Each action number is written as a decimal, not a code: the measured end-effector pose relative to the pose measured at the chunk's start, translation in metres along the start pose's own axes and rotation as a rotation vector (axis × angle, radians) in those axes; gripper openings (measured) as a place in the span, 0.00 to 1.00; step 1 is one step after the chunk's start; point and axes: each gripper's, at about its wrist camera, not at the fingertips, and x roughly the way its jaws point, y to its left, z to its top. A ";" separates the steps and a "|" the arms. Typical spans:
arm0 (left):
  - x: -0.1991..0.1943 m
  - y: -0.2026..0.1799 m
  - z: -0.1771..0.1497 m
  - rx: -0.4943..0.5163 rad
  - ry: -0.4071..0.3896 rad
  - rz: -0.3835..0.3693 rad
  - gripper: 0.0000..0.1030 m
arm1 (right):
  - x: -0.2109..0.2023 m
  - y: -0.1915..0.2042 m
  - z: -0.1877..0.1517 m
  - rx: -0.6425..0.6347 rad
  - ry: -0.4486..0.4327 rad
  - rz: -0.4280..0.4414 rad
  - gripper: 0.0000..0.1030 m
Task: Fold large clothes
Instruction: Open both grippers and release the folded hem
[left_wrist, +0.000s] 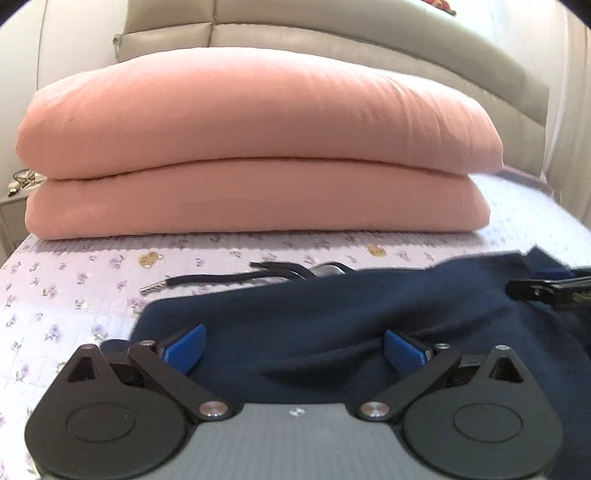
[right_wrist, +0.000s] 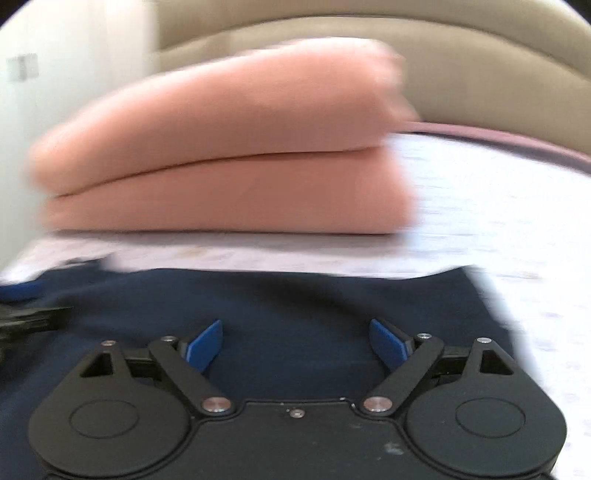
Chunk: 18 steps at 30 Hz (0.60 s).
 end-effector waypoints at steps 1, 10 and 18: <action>-0.002 0.007 0.000 -0.015 -0.006 0.007 1.00 | 0.002 -0.021 0.000 0.069 0.007 0.055 0.99; -0.033 0.081 0.019 -0.145 0.137 0.032 0.96 | -0.043 -0.056 0.006 0.048 0.018 -0.025 0.95; -0.113 -0.040 0.019 0.417 0.119 -0.378 1.00 | -0.115 0.026 -0.019 -0.349 0.057 0.512 0.99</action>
